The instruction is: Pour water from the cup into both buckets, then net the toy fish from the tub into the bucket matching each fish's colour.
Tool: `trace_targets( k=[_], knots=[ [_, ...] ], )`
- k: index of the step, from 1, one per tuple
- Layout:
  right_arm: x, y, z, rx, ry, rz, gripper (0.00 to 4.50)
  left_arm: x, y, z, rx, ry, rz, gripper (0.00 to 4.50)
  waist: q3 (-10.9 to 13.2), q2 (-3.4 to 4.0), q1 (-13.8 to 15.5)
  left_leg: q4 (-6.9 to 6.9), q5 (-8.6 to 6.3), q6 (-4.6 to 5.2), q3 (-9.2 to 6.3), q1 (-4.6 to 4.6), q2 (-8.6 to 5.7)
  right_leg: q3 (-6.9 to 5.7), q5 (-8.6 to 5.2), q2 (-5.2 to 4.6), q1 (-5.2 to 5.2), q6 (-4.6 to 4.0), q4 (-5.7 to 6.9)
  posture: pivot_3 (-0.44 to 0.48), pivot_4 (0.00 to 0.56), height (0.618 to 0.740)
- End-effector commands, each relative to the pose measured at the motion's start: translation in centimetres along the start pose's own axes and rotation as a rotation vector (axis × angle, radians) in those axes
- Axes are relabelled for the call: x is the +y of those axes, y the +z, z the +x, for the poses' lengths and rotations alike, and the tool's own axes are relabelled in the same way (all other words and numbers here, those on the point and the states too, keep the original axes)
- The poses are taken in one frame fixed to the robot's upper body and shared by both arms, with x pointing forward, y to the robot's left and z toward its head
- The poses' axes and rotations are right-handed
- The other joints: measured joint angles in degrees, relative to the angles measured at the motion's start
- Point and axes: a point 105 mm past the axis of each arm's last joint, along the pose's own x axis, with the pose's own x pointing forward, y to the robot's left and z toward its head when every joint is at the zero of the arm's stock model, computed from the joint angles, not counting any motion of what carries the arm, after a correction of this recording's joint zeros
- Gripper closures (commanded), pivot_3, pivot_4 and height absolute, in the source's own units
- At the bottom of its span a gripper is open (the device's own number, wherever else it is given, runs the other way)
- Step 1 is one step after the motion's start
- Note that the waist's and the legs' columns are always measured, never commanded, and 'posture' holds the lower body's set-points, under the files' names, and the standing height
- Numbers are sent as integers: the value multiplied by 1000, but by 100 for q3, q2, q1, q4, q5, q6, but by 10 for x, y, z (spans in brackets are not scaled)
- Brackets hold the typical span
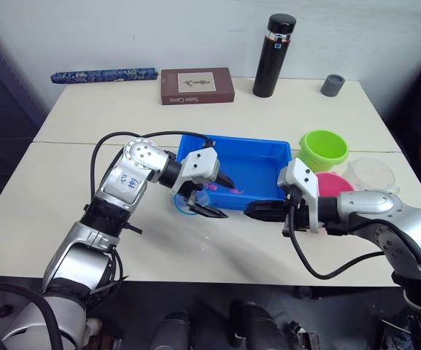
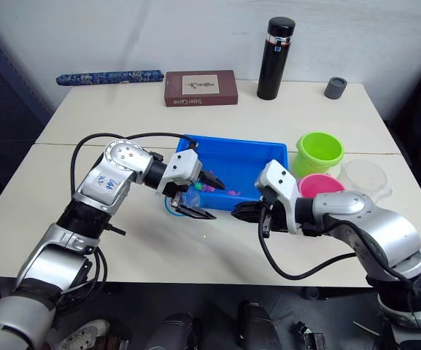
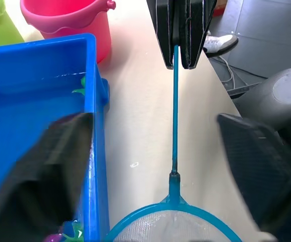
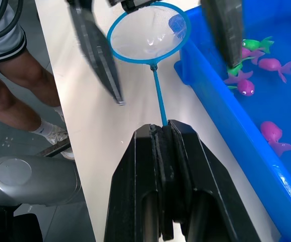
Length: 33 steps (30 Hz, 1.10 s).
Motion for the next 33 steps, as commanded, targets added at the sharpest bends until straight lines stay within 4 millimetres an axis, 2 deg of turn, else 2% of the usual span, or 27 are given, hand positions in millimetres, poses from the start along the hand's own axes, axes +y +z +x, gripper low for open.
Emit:
trace_targets(
  k=[1, 3, 7, 10, 15, 20, 24, 29, 33],
  knots=[
    [2, 8, -6, -21, -9, -55, 4500, 7, 31, -19, -74, 53, 76, 17, 0, 0, -1, 0, 0, 0, 0, 0, 0, 0, 0, 0, 0, 0, 0, 0, 150, 740],
    [1, 8, -6, -20, -11, -55, 4500, 9, 35, -23, -89, 83, 83, 17, 0, 0, -1, 0, 0, 0, 0, 0, 0, 0, 0, -1, -1, 0, 0, 0, 150, 740],
    [-1, 5, -7, -17, -30, -56, 4500, 15, 49, -49, -144, 161, 27, 17, 0, 0, -3, 1, 0, 0, 0, 0, 0, 0, 0, 0, 0, 0, 0, 0, 150, 740],
    [-3, 5, -10, -28, -54, -60, 4500, 21, 52, -69, -162, 251, -19, 17, 0, 0, -8, 0, 0, 0, 0, 0, 1, 0, 0, 0, -1, 0, 1, 0, 150, 740],
    [-10, 10, -22, -53, -113, -71, 4500, 28, 43, -110, -187, 445, -105, 17, 0, 1, -6, 0, 0, -1, -1, 0, 0, 0, 0, 0, -1, 0, 1, 0, 150, 740],
    [-16, 12, -36, -59, -173, -84, 4500, 19, 32, -139, -213, 538, -195, 17, 0, 1, -7, 0, 0, -1, -1, 0, 0, 0, 0, 0, -1, 0, 1, 0, 150, 740],
    [-27, 16, -48, -63, -242, -97, 4500, 3, 17, -149, -186, 539, -249, 17, 0, 1, -9, 0, 0, -2, 0, 1, 0, 1, 0, -1, -1, 0, 2, 0, 150, 740],
    [-42, 17, -59, -62, -333, -118, 4500, -15, 5, -144, -162, 497, -293, 17, 0, 1, 0, 0, 0, -3, -1, 2, 0, 1, 0, -3, 0, 0, 0, 0, 150, 740],
    [-58, 20, -64, -59, -421, -146, 4500, -21, 0, -141, -158, 492, -298, 17, 0, 1, -7, 0, 0, -3, 0, 1, 0, 3, 0, -4, 0, 0, 0, 0, 150, 740]
  ],
)
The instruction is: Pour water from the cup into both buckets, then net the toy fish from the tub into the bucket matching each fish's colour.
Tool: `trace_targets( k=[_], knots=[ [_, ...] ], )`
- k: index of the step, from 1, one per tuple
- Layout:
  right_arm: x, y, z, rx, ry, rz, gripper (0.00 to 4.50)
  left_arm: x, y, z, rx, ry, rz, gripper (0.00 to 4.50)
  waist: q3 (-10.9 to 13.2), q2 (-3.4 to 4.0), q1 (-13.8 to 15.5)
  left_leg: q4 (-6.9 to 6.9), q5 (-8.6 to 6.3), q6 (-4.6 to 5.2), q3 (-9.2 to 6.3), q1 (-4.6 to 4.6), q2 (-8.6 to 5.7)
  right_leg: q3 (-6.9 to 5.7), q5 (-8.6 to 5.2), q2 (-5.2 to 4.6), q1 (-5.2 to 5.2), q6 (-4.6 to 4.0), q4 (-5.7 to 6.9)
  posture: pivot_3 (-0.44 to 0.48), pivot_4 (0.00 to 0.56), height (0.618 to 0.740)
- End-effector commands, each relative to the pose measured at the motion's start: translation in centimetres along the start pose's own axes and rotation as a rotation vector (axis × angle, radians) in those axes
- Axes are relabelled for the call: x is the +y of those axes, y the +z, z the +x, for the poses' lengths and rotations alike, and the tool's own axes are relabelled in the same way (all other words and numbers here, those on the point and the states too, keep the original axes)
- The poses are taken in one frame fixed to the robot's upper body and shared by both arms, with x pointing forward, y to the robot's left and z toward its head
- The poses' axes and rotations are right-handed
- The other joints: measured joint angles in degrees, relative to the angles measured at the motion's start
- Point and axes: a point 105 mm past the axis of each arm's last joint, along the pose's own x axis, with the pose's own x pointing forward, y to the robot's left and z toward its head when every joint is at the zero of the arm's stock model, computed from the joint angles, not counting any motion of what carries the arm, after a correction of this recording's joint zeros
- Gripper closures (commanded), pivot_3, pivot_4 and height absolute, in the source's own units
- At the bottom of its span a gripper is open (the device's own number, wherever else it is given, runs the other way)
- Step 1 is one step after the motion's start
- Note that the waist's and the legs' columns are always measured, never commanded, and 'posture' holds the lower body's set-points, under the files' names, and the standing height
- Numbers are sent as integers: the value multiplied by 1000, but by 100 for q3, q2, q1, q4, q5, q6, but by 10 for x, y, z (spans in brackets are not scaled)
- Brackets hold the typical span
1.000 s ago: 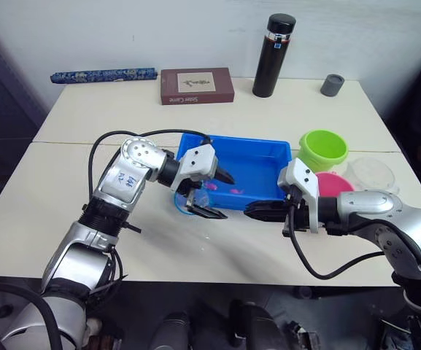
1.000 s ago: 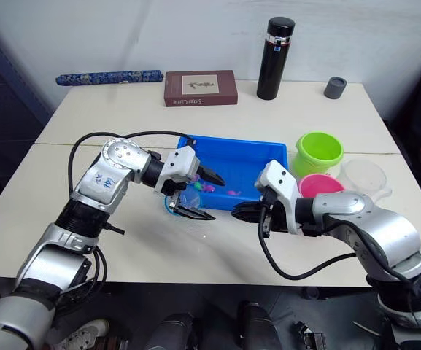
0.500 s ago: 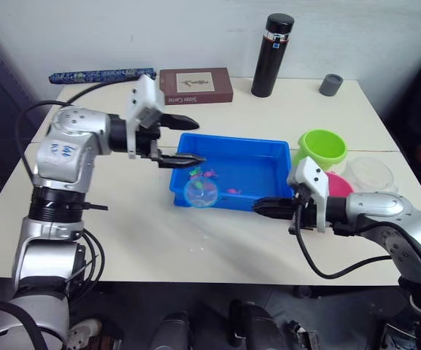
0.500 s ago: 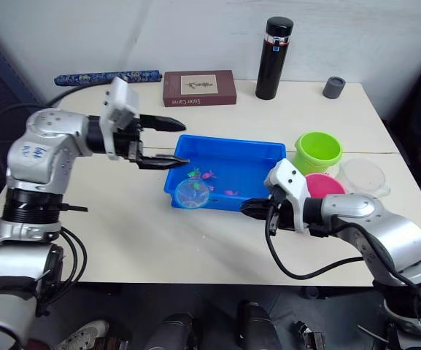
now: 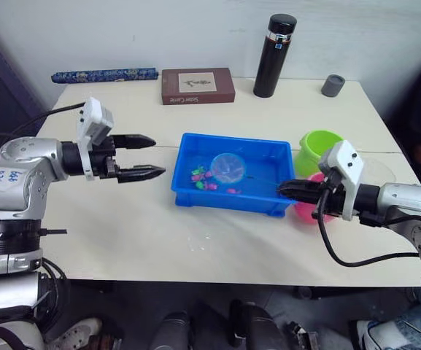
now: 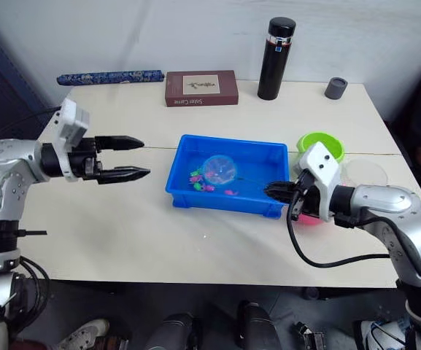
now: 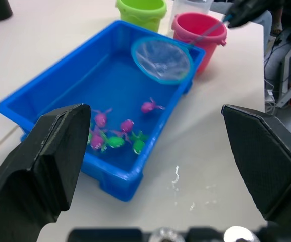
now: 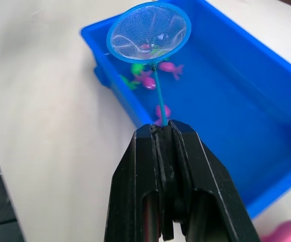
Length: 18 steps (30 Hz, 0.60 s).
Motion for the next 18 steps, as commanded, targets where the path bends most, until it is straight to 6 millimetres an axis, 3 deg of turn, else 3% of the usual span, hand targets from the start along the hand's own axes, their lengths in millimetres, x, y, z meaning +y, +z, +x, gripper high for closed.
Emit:
trace_targets(
  k=[1, 8, 18],
  knots=[
    [-17, 14, -6, -33, -102, -85, 4500, -5, 11, -5, -23, -3, 56, 17, 0, 0, -6, 0, 0, 0, 0, 0, 0, 0, 0, 0, 0, 0, 0, 0, 150, 740],
    [-39, 14, 0, 7, -204, -185, 4500, -10, -10, -13, 57, -3, 29, 17, 1, 2, -68, -3, 0, 0, 3, 0, 1, 3, 0, 2, -3, 0, 1, 0, 150, 740],
    [-45, 0, 7, 150, -168, -432, 4500, -24, -26, -20, 79, 15, 8, 17, 2, 4, -137, -5, 0, 1, 2, 0, 0, 4, 0, 0, -2, -1, -2, 0, 150, 740]
  ],
)
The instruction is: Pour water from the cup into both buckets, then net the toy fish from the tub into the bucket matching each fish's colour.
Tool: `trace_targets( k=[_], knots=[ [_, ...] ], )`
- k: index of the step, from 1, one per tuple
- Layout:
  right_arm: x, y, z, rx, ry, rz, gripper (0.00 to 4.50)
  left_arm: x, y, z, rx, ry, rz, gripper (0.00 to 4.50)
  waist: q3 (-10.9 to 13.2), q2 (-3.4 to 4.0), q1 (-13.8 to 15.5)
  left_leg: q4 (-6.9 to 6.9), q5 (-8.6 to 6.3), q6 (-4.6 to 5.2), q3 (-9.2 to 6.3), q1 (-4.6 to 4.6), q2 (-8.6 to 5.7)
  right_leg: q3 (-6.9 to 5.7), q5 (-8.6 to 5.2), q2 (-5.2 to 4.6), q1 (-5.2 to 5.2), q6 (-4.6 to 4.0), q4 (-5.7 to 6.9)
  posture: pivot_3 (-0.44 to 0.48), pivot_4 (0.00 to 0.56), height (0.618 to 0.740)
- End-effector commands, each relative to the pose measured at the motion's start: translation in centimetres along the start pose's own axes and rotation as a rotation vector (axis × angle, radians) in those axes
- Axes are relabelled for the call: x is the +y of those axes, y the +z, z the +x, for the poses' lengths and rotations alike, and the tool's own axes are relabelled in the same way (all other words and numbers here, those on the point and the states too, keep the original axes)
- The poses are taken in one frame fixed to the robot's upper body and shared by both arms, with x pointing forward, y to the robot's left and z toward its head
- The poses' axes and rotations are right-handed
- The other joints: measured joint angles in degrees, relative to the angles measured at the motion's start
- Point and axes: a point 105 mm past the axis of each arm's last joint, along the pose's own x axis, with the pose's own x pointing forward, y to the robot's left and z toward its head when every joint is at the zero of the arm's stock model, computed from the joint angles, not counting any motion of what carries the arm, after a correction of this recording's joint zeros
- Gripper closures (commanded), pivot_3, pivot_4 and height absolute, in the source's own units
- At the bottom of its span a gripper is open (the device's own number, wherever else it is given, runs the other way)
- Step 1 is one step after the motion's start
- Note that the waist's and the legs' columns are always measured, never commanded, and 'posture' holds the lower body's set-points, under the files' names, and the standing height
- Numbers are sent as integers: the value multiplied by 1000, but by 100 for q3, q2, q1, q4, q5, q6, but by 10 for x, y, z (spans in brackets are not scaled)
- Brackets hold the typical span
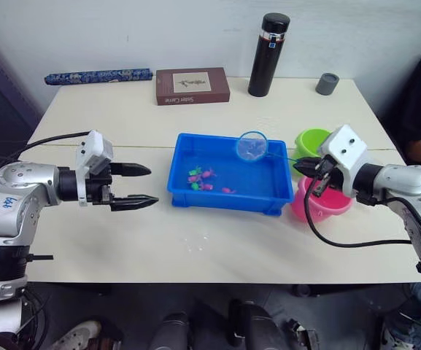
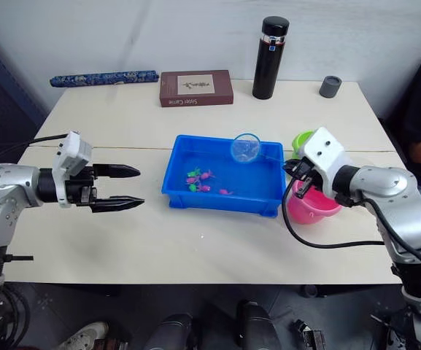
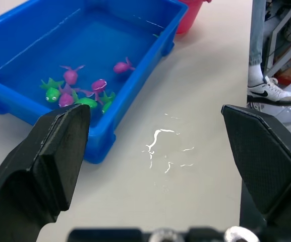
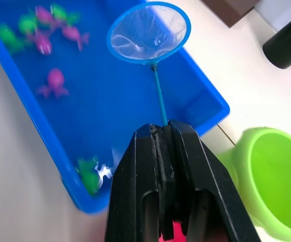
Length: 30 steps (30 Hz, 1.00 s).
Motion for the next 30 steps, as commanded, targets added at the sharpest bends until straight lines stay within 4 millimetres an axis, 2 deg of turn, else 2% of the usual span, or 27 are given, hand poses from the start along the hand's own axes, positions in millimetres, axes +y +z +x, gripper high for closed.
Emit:
trace_targets(
  k=[1, 10, 17, 23, 26, 30],
  knots=[
    [-3, 6, -2, 6, 11, -123, 4500, -2, 5, -8, -27, 37, 38, 17, 0, 1, -4, 0, 0, 0, 0, 1, 0, 0, 0, 0, 0, 0, 1, 0, 150, 740],
    [10, -4, 14, 52, 82, -197, 4500, -2, -13, -15, -25, 105, -10, 17, 3, 5, -11, -1, 0, -1, 0, 3, 1, 1, 0, 0, -1, -1, 2, 0, 150, 740],
    [24, -14, 28, 79, 121, -238, 4500, -2, -9, -17, -32, 117, -8, 17, 3, 5, -9, -1, 0, -1, 0, 3, 1, 0, -1, 0, -1, -1, 1, 0, 150, 740],
    [28, -20, 38, 108, 127, -264, 4500, -3, -8, -19, -31, 126, -11, 17, 4, 6, -14, -1, 0, -1, 0, 3, 1, 0, -1, 0, -1, -1, 2, 0, 150, 740],
    [32, -19, 41, 102, 143, -269, 4500, -4, -8, -20, -30, 130, -13, 17, 4, 7, -14, -1, 0, -2, 0, 3, 1, 0, -1, 0, -1, -1, 2, 0, 150, 740],
    [48, -13, 44, 66, 206, -250, 4500, -6, -8, -21, -30, 139, -18, 17, 4, 7, -14, -1, -1, -2, 0, 3, 1, 0, -1, 0, -1, -1, 3, 0, 150, 740]
  ],
)
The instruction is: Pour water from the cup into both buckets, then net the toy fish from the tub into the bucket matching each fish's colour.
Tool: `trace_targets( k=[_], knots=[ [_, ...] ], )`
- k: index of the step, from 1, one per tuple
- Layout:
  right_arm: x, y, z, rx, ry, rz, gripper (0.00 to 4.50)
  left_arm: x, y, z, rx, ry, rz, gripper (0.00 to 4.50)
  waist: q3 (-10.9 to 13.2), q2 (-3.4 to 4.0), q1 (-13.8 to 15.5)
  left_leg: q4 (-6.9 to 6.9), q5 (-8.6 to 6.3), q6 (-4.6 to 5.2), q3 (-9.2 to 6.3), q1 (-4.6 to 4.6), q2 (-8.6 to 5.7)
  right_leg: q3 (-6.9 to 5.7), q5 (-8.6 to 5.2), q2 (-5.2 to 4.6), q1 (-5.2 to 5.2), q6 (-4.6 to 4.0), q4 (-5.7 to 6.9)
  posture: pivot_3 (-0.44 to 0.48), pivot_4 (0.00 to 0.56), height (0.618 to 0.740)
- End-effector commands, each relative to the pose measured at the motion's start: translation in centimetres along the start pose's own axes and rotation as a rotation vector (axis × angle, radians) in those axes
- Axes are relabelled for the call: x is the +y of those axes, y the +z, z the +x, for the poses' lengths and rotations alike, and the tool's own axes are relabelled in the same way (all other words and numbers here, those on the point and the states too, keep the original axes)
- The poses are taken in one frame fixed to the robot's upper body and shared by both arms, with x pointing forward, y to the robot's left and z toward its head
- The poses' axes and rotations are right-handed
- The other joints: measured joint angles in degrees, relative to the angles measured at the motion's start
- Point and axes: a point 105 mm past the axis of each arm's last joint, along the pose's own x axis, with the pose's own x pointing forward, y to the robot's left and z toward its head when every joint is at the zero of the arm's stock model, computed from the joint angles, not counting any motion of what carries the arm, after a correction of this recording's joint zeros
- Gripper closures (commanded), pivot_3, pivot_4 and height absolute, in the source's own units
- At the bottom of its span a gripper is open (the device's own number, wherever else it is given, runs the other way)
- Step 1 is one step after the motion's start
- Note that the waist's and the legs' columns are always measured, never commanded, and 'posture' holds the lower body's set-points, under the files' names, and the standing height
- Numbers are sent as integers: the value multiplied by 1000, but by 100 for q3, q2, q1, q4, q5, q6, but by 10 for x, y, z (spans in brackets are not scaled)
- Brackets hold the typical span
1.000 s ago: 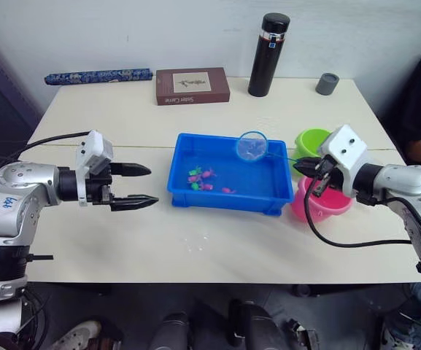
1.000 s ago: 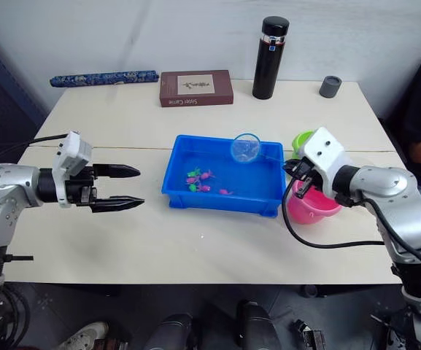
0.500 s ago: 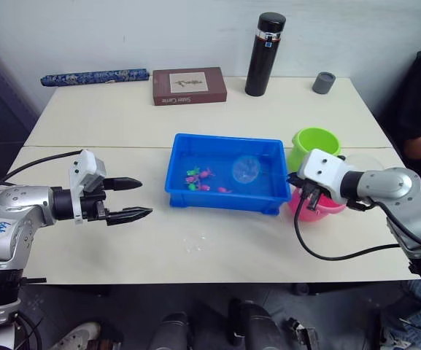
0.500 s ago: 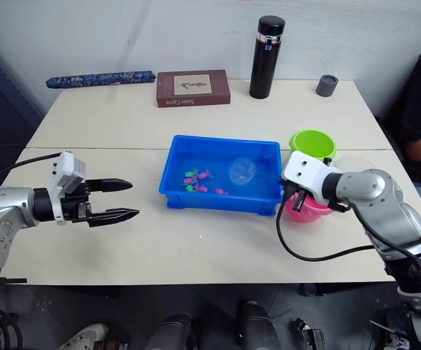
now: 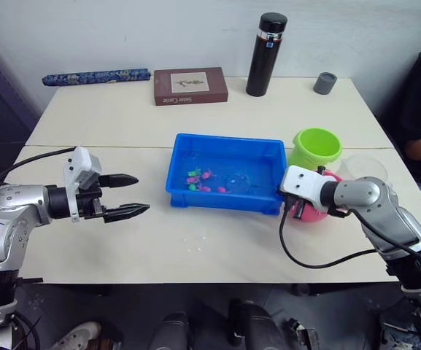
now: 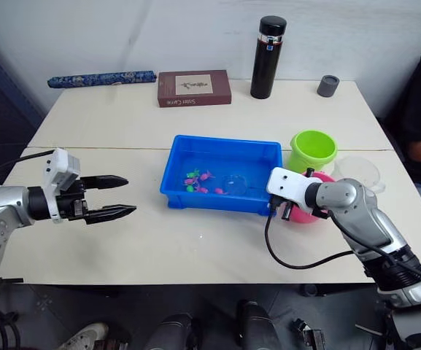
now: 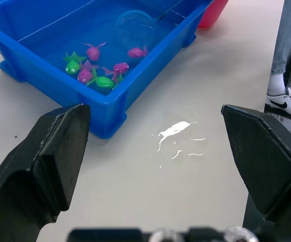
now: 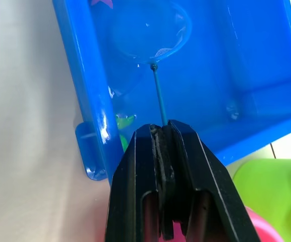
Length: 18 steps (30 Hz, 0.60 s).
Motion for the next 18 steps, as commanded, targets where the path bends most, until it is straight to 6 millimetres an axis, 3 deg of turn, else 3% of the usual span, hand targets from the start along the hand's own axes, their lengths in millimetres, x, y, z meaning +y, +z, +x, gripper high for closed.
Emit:
trace_targets(
  k=[1, 9, 18],
  knots=[
    [6, 18, 0, -59, 33, -23, 4500, -2, 13, -8, -27, 17, 40, 17, 0, 0, 1, 0, 0, 0, 0, 0, 0, 0, 0, 0, 0, 0, 0, 0, 150, 740],
    [15, 36, 1, -137, 89, 87, 4500, -3, 12, -10, -31, 30, 32, 17, 0, 0, -1, 0, -1, -1, -2, 1, 1, -1, 0, 1, 0, 0, 0, 0, 150, 740],
    [-1, 35, -9, -151, 49, 261, 4500, -4, 15, -7, -40, 24, 41, 17, 0, 0, 3, -1, -1, -1, -2, 2, 0, 0, 0, 0, 1, -1, -1, 0, 150, 740]
  ],
)
